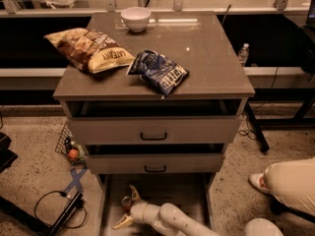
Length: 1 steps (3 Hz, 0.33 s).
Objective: Place coke can into bottom drawer
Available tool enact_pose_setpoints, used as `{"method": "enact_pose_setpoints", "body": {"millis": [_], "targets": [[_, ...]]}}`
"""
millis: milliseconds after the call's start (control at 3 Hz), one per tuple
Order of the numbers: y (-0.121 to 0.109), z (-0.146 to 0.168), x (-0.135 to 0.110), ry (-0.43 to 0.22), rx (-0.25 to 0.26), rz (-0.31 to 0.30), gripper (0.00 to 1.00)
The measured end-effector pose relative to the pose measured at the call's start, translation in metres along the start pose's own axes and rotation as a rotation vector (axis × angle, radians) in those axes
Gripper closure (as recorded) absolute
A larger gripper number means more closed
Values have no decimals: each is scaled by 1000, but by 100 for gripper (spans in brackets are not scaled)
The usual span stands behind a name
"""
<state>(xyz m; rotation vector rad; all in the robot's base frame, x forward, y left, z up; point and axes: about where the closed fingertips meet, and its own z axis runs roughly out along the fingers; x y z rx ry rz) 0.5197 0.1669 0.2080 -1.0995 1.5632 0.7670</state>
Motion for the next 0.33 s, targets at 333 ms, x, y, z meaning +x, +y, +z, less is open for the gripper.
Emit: {"method": "enact_pose_setpoints", "body": {"millis": [333], "targets": [[0, 0, 0, 0, 0, 0, 0]]}}
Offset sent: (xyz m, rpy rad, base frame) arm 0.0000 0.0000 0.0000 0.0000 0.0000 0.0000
